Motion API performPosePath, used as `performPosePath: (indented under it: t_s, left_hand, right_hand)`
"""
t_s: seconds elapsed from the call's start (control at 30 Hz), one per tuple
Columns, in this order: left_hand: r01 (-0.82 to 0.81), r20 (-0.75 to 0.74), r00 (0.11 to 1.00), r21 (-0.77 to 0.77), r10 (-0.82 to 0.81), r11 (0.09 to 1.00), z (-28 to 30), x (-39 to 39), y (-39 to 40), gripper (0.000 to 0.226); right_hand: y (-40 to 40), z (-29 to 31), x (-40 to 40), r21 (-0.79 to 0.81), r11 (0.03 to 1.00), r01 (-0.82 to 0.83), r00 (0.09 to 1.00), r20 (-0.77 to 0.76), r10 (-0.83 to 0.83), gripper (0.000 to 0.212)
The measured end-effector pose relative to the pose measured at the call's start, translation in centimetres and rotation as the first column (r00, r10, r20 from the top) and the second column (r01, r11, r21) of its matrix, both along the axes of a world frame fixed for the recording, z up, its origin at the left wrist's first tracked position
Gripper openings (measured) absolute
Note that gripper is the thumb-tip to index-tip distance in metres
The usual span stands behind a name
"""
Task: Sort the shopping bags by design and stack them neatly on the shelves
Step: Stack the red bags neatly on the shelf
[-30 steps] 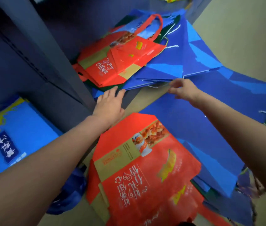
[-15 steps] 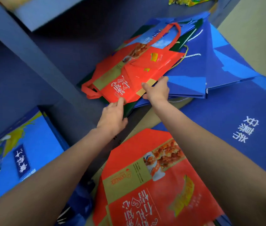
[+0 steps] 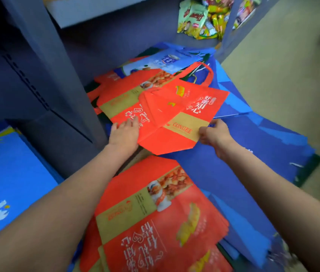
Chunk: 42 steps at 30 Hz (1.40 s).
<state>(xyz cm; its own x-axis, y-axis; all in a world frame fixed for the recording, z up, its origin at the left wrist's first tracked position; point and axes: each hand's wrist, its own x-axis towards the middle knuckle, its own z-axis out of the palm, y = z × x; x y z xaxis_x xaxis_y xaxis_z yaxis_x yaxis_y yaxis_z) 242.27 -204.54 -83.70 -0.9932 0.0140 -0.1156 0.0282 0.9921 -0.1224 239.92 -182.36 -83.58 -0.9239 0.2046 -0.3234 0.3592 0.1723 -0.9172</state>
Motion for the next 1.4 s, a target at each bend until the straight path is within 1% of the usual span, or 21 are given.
performPosePath:
  t_s: [0.07, 0.17, 0.27, 0.3, 0.43, 0.47, 0.5, 0.53, 0.6, 0.67, 0.7, 0.77, 0.83, 0.93, 1.03, 1.13, 1.2, 1.23, 1.27, 1.3, 1.4]
  left_hand:
    - [0.055, -0.081, 0.995, -0.066, -0.060, 0.996, 0.4, -0.2, 1.0, 0.052]
    - [0.314, -0.096, 0.940, -0.128, -0.327, 0.941, 0.8, 2.2, 2.8, 0.033]
    - [0.528, -0.174, 0.820, -0.139, -0.545, 0.838, -0.5, 5.7, 4.5, 0.024]
    - [0.561, -0.222, 0.792, -0.106, -0.569, 0.821, -1.1, 6.7, 5.2, 0.024]
    - [0.674, -0.138, 0.737, 0.080, -0.662, 0.734, -2.7, 9.8, 8.0, 0.028]
    - [0.709, -0.060, 0.704, 0.126, -0.708, 0.694, -2.2, 10.3, 8.8, 0.029]
    - [0.739, 0.011, 0.665, 0.136, -0.747, 0.660, -2.7, 10.8, 9.2, 0.030]
    - [0.785, 0.055, 0.610, 0.101, -0.791, 0.612, -3.2, 11.4, 9.3, 0.032]
    - [0.879, 0.070, 0.474, 0.014, -0.878, 0.476, -3.4, 12.7, 8.8, 0.035]
    - [0.921, 0.283, 0.380, -0.029, -0.881, 0.388, -4.1, 14.2, 8.0, 0.034]
    - [0.925, 0.360, 0.345, 0.026, -0.867, 0.379, -4.9, 14.8, 7.6, 0.033]
    - [0.877, 0.477, 0.374, 0.096, -0.795, 0.470, -5.3, 15.5, 6.6, 0.035]
    - [0.834, 0.460, 0.403, 0.172, -0.792, 0.524, -4.8, 15.6, 5.4, 0.037]
    - [0.720, 0.470, 0.421, 0.347, -0.776, 0.600, -4.5, 15.6, 2.9, 0.041]
    - [0.567, 0.577, 0.449, 0.406, -0.682, 0.717, -4.7, 16.0, 0.4, 0.045]
    - [0.412, 0.604, 0.551, 0.404, -0.576, 0.817, -4.3, 15.8, -1.9, 0.049]
    - [0.259, 0.568, 0.682, 0.403, -0.461, 0.878, -3.7, 15.3, -3.5, 0.051]
    - [0.167, 0.522, 0.763, 0.413, -0.382, 0.895, -3.4, 15.0, -4.4, 0.050]
    - [0.073, 0.467, 0.836, 0.426, -0.289, 0.902, -3.5, 14.6, -5.4, 0.046]
    - [-0.020, 0.422, 0.888, 0.434, -0.184, 0.901, -3.5, 14.3, -6.3, 0.043]
    - [-0.250, 0.321, 0.944, 0.532, 0.080, 0.809, -4.2, 14.1, -8.1, 0.039]
  right_hand:
    - [0.8, 0.6, 0.0, 0.074, 0.997, 0.031, 1.000, -0.008, -0.030, 0.018]
    - [2.7, 1.1, -0.6, 0.206, 0.977, 0.060, 0.998, 0.015, -0.065, 0.013]
    - [4.7, 1.7, 0.0, 0.047, 0.999, -0.021, 0.997, 0.076, 0.018, 0.006]
    - [5.3, 1.7, 0.3, 0.023, 0.998, -0.063, 0.994, 0.094, 0.061, 0.016]
    - [8.1, 0.5, 2.3, 0.035, 0.998, -0.053, 0.989, 0.138, 0.048, 0.045]
    - [9.0, 0.2, 2.7, 0.089, 0.994, -0.068, 0.988, 0.145, 0.054, 0.047]
    - [10.0, 0.4, 3.2, 0.215, 0.970, -0.116, 0.985, 0.149, 0.085, 0.048]
    - [11.2, 0.8, 3.4, 0.394, 0.904, -0.167, 0.982, 0.145, 0.119, 0.050]
    - [13.6, 2.5, 3.9, 0.761, 0.605, -0.234, 0.972, 0.166, 0.166, 0.051]
    - [14.8, 4.6, 4.1, 0.884, 0.364, -0.293, 0.951, 0.230, 0.207, 0.047]
    - [14.8, 5.6, 4.2, 0.915, 0.252, -0.315, 0.936, 0.257, 0.239, 0.044]
    - [13.7, 7.3, 4.0, 0.967, -0.010, -0.255, 0.915, 0.245, 0.322, 0.034]
    - [12.0, 8.9, 3.5, 0.986, -0.164, -0.036, 0.891, 0.106, 0.440, 0.037]
    - [9.0, 11.0, 2.7, 0.956, -0.190, 0.224, 0.768, -0.053, 0.638, 0.051]
    - [4.7, 11.8, 1.6, 0.930, -0.185, 0.316, 0.585, -0.038, 0.810, 0.039]
    - [-0.8, 11.5, 1.7, 0.988, -0.121, 0.099, 0.317, 0.084, 0.945, 0.038]
    - [-4.3, 9.8, 2.7, 0.989, -0.138, -0.060, 0.099, 0.143, 0.985, 0.034]
    - [-6.0, 8.4, 3.4, 0.979, -0.152, -0.137, 0.039, 0.158, 0.987, 0.030]
    - [-7.2, 7.0, 4.1, 0.967, -0.144, -0.210, 0.021, 0.151, 0.988, 0.029]
    - [-7.9, 5.7, 4.8, 0.951, -0.151, -0.271, 0.052, 0.172, 0.984, 0.035]
    - [-6.6, 2.6, 5.6, 0.916, -0.047, -0.399, 0.215, 0.143, 0.966, 0.048]
